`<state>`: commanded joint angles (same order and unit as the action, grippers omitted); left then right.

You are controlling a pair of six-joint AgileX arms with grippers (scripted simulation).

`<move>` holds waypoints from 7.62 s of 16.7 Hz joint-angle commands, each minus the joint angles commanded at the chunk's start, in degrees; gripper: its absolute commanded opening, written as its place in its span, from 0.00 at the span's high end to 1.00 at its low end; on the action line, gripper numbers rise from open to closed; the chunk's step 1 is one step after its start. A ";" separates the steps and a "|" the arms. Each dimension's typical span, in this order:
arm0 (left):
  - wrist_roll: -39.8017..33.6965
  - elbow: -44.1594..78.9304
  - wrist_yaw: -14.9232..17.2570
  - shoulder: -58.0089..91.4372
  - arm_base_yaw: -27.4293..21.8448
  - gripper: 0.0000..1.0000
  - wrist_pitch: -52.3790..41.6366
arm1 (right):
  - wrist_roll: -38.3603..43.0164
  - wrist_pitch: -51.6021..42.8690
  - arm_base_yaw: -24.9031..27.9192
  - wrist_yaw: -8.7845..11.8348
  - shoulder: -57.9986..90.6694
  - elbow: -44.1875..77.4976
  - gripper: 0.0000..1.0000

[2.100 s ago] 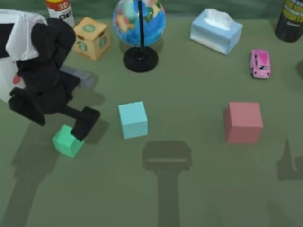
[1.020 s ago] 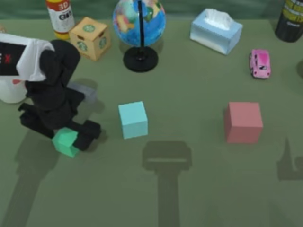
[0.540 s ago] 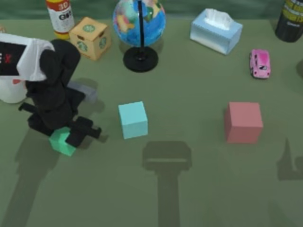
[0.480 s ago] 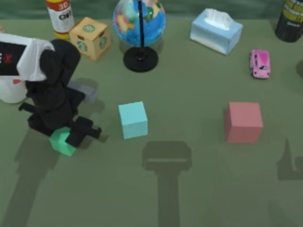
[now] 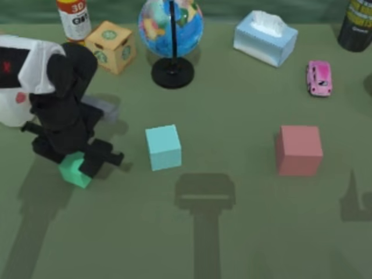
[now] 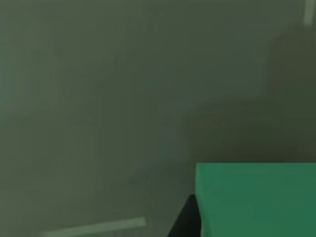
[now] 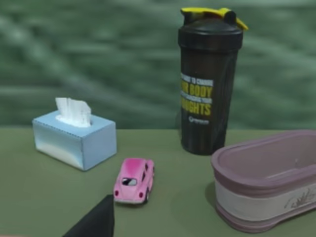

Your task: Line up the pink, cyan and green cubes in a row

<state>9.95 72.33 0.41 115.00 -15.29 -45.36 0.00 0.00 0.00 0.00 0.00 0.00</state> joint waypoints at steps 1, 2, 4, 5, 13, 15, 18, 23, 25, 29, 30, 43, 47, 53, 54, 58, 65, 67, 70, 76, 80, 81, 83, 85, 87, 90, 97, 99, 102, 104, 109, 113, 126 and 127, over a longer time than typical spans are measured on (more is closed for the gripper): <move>-0.11 1.06 -0.01 -0.71 0.21 1.00 -1.84 | 0.00 0.00 0.00 0.00 0.00 0.00 0.00; -0.18 2.20 -0.02 -1.54 0.40 1.00 -4.03 | 0.00 0.00 0.00 0.00 0.00 0.00 0.00; -0.12 4.55 -0.02 -3.25 0.59 1.00 -8.57 | 0.00 0.00 0.00 0.00 0.00 0.00 0.00; -0.09 5.56 -0.02 -4.10 0.68 1.00 -10.37 | 0.00 0.00 0.00 0.00 0.00 0.00 0.00; -0.69 7.46 -0.07 -4.49 -0.14 1.00 -12.59 | 0.00 0.00 0.00 0.00 0.00 0.00 0.00; -3.75 10.64 -0.17 -2.00 -2.44 1.00 -14.40 | 0.00 0.00 0.00 0.00 0.00 0.00 0.00; -12.75 19.90 -0.41 4.06 -8.09 1.00 -18.89 | 0.00 0.00 0.00 0.00 0.00 0.00 0.00; -35.60 42.34 -0.80 16.49 -20.82 1.00 -28.55 | 0.00 0.00 0.00 0.00 0.00 0.00 0.00; -44.92 50.97 -0.94 20.96 -26.00 1.00 -32.17 | 0.00 0.00 0.00 0.00 0.00 0.00 0.00; -57.88 63.38 -1.33 27.17 -34.23 1.00 -37.30 | 0.00 0.00 0.00 0.00 0.00 0.00 0.00; -59.64 65.12 -1.42 28.01 -35.53 1.00 -38.02 | 0.00 0.00 0.00 0.00 0.00 0.00 0.00; -61.37 54.95 -1.50 28.26 -36.50 1.00 -27.39 | 0.00 0.00 0.00 0.00 0.00 0.00 0.00; -61.28 49.93 -1.54 28.28 -36.77 1.00 -22.36 | 0.00 0.00 0.00 0.00 0.00 0.00 0.00; -61.28 49.93 -1.54 28.28 -36.77 0.77 -22.36 | 0.00 0.00 0.00 0.00 0.00 0.00 0.00; -61.28 49.93 -1.54 28.28 -36.77 0.70 -22.36 | 0.00 0.00 0.00 0.00 0.00 0.00 0.00; -61.28 49.93 -1.54 28.28 -36.77 0.40 -22.36 | 0.00 0.00 0.00 0.00 0.00 0.00 0.00; -61.28 49.93 -1.54 28.28 -36.77 0.00 -22.36 | 0.00 0.00 0.00 0.00 0.00 0.00 0.00; -61.28 49.93 -1.54 28.28 -36.77 0.00 -22.36 | 0.00 0.00 0.00 0.00 0.00 0.00 0.00; -61.28 49.93 -1.54 28.28 -36.77 0.00 -22.36 | 0.00 0.00 0.00 0.00 0.00 0.00 0.00; -61.71 54.33 -1.58 28.48 -36.30 0.00 -26.75 | 0.00 0.00 0.00 0.00 0.00 0.00 0.00; -61.68 63.50 -1.53 28.25 -35.96 0.00 -36.25 | 0.00 0.00 0.00 0.00 0.00 0.00 0.00; -61.62 64.64 -1.54 28.10 -35.89 0.00 -37.40 | 0.00 0.00 0.00 0.00 0.00 0.00 0.00; -61.57 65.22 -1.55 27.95 -35.83 0.00 -37.99 | 0.00 0.00 0.00 0.00 0.00 0.00 0.00; -61.57 65.12 -1.55 28.03 -36.17 0.00 -37.84 | 0.00 0.00 0.00 0.00 0.00 0.00 0.00; -61.14 64.18 -1.49 27.47 -35.24 0.00 -37.37 | 0.00 0.00 0.00 0.00 0.00 0.00 0.00; -59.00 58.82 -1.17 24.57 -29.90 0.00 -34.99 | 0.00 0.00 0.00 0.00 0.00 0.00 0.00; -52.70 43.96 -0.19 17.22 -15.51 0.00 -28.81 | 0.00 0.00 0.00 0.00 0.00 0.00 0.00; -52.55 43.69 -0.17 17.02 -15.22 0.00 -28.64 | 0.00 0.00 0.00 0.00 0.00 0.00 0.00; -52.63 43.69 -0.25 17.28 -15.40 0.00 -28.63 | 0.00 0.00 0.00 0.00 0.00 0.00 0.00; -52.63 42.30 -0.20 17.65 -15.33 0.00 -26.68 | 0.00 0.00 0.00 0.00 0.00 0.00 0.00; -52.48 34.90 -0.13 20.03 -15.18 0.00 -16.81 | 0.00 0.00 0.00 0.00 0.00 0.00 0.00; -52.41 30.74 -0.12 21.46 -15.14 0.00 -11.23 | 0.00 0.00 0.00 0.00 0.00 0.00 0.00; -52.41 30.66 -0.12 21.49 -15.13 0.68 -11.13 | 0.00 0.00 0.00 0.00 0.00 0.00 0.00; -52.41 30.66 -0.12 21.49 -15.13 0.75 -11.13 | 0.00 0.00 0.00 0.00 0.00 0.00 0.00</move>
<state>-42.46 102.99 0.28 136.48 -30.42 -56.50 0.00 0.00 0.00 0.00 0.00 0.00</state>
